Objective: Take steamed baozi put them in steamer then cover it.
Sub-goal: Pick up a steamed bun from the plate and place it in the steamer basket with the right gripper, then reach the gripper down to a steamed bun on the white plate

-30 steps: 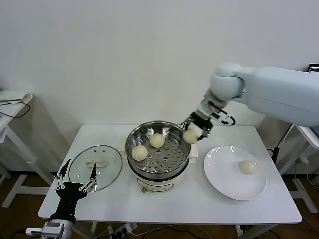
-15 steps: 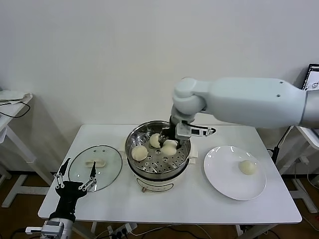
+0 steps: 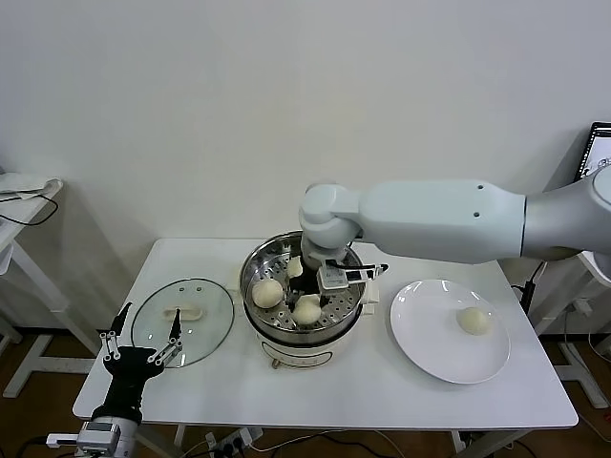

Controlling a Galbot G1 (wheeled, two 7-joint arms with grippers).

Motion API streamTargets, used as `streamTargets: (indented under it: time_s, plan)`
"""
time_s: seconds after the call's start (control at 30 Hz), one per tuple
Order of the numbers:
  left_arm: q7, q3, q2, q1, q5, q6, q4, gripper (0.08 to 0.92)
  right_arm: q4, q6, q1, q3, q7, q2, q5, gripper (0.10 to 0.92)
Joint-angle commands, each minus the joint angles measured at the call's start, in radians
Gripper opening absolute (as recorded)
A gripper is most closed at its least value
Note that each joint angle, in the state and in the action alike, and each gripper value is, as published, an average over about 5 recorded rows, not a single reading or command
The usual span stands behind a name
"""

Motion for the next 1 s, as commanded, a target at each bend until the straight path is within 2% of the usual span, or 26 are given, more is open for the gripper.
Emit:
streamTargets:
  time_s: [0.03, 0.2, 0.4, 0.53, 0.67, 0.83, 1.0]
  plan:
    - [0.0, -0.001, -0.001, -0.001, -0.001, -0.001, 0.002, 0.823, -0.012, 0.024, -0.052, 0.003, 0.011, 0.024, -0.047, 0.648]
    - [-0.002, -0.005, -0.004, 0.0, -0.003, -0.003, 0.002, 0.823, -0.02, 0.01, -0.064, 0.01, 0.017, 0.024, -0.064, 0.688]
    - [-0.004, -0.013, -0.004, 0.001, -0.005, -0.005, 0.005, 0.823, -0.011, -0.007, -0.046, 0.05, 0.016, -0.021, -0.048, 0.811]
    - [-0.004, -0.013, -0.005, -0.001, -0.005, -0.004, 0.005, 0.823, -0.007, -0.039, -0.002, 0.103, -0.003, -0.12, 0.061, 0.822]
    - [-0.004, -0.01, -0.005, -0.001, -0.005, -0.004, 0.006, 0.823, -0.024, -0.108, 0.048, 0.139, -0.087, -0.279, 0.213, 0.823]
    - [-0.003, -0.002, -0.002, -0.002, -0.003, -0.002, 0.003, 0.823, -0.211, -0.275, 0.052, 0.188, -0.195, -0.458, 0.403, 0.823]
    - [-0.003, 0.002, -0.004, -0.001, 0.001, -0.002, 0.003, 0.823, -0.455, -0.466, -0.008, 0.18, -0.273, -0.541, 0.462, 0.823]
